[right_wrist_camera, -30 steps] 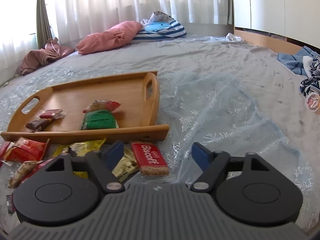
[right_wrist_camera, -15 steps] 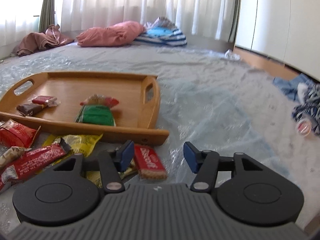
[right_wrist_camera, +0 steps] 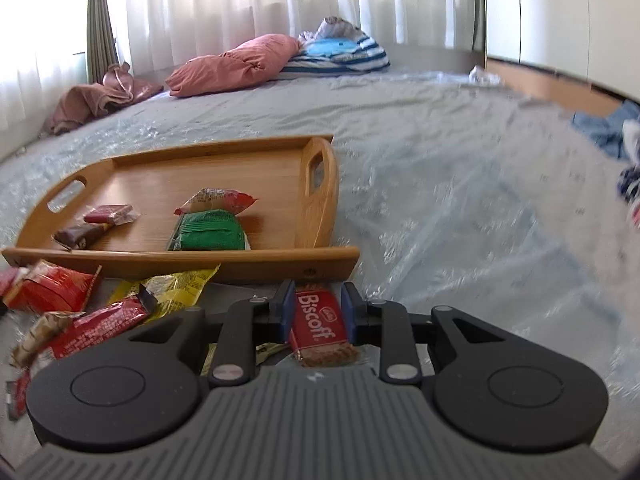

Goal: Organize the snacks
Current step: 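Grasp the red bar with the left tool while the right tool grasps a small Biscoff packet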

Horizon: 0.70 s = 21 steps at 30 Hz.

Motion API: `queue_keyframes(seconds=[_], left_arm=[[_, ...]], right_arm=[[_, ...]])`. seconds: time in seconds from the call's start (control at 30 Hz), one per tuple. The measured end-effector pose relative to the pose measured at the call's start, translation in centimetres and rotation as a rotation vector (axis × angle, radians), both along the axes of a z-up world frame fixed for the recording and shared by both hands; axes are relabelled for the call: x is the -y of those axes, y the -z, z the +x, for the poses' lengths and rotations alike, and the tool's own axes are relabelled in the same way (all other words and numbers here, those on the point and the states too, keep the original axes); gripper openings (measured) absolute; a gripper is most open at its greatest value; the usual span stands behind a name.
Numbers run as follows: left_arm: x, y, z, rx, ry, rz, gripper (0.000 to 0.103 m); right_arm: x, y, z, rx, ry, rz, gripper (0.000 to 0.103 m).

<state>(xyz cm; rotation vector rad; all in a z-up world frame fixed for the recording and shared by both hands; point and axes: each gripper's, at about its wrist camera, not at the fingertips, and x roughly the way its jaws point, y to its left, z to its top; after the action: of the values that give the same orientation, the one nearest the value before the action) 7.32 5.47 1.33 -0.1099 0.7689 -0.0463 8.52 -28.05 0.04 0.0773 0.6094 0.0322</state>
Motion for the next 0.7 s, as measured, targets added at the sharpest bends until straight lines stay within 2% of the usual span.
queue_keyframes(seconds=[0.13, 0.3, 0.33, 0.5, 0.67, 0.7], left_arm=[[0.0, 0.1, 0.0, 0.003, 0.0, 0.003, 0.037], [0.3, 0.1, -0.1, 0.008, -0.003, 0.012, 0.037], [0.3, 0.1, -0.1, 0.008, -0.005, 0.012, 0.037], [0.5, 0.2, 0.0, 0.008, -0.005, 0.017, 0.039], [0.6, 0.3, 0.1, 0.01, -0.006, 0.018, 0.039], [0.6, 0.3, 0.1, 0.009, -0.008, 0.018, 0.034]], right_arm=[[0.4, 0.3, -0.1, -0.01, 0.002, 0.013, 0.048], [0.6, 0.5, -0.2, -0.014, 0.002, 0.019, 0.053], [0.6, 0.5, -0.3, -0.017, -0.007, 0.022, 0.058], [-0.6, 0.9, -1.0, -0.005, -0.035, -0.064, 0.058], [-0.6, 0.9, -1.0, -0.007, -0.032, -0.052, 0.058], [-0.6, 0.9, -0.9, -0.008, -0.03, -0.048, 0.058]])
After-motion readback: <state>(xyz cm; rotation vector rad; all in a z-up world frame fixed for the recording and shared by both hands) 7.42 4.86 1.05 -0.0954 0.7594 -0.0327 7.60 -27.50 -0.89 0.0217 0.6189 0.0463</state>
